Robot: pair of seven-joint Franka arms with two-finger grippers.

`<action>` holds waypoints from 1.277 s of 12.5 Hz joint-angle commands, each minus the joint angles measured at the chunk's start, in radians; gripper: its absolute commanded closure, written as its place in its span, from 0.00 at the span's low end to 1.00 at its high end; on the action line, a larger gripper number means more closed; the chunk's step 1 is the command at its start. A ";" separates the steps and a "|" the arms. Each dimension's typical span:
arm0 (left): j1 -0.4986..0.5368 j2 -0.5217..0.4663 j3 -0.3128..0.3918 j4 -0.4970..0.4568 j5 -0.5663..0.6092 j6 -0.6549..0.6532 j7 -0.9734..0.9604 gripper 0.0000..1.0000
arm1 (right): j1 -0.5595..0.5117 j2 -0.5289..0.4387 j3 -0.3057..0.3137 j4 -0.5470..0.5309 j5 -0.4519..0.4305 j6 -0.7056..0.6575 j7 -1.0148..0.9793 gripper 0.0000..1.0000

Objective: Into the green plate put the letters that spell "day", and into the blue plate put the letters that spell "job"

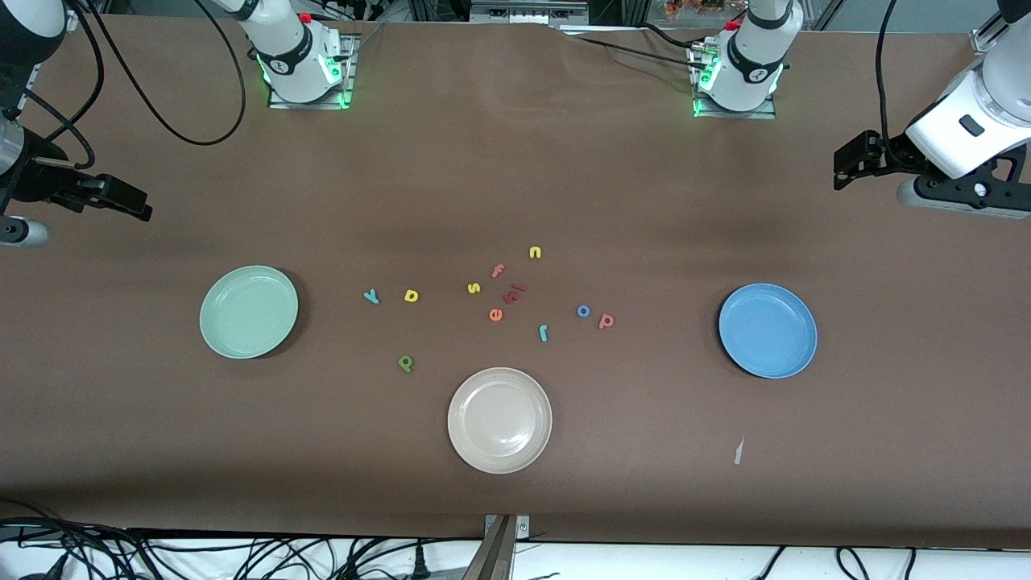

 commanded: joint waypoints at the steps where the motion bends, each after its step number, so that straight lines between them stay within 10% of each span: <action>1: 0.006 0.003 -0.003 0.011 0.011 -0.011 0.016 0.00 | 0.004 -0.010 -0.004 -0.008 0.001 0.003 0.009 0.00; 16: 0.004 0.006 -0.005 0.016 0.011 -0.006 0.016 0.00 | 0.020 -0.001 0.004 -0.009 0.002 0.006 0.022 0.00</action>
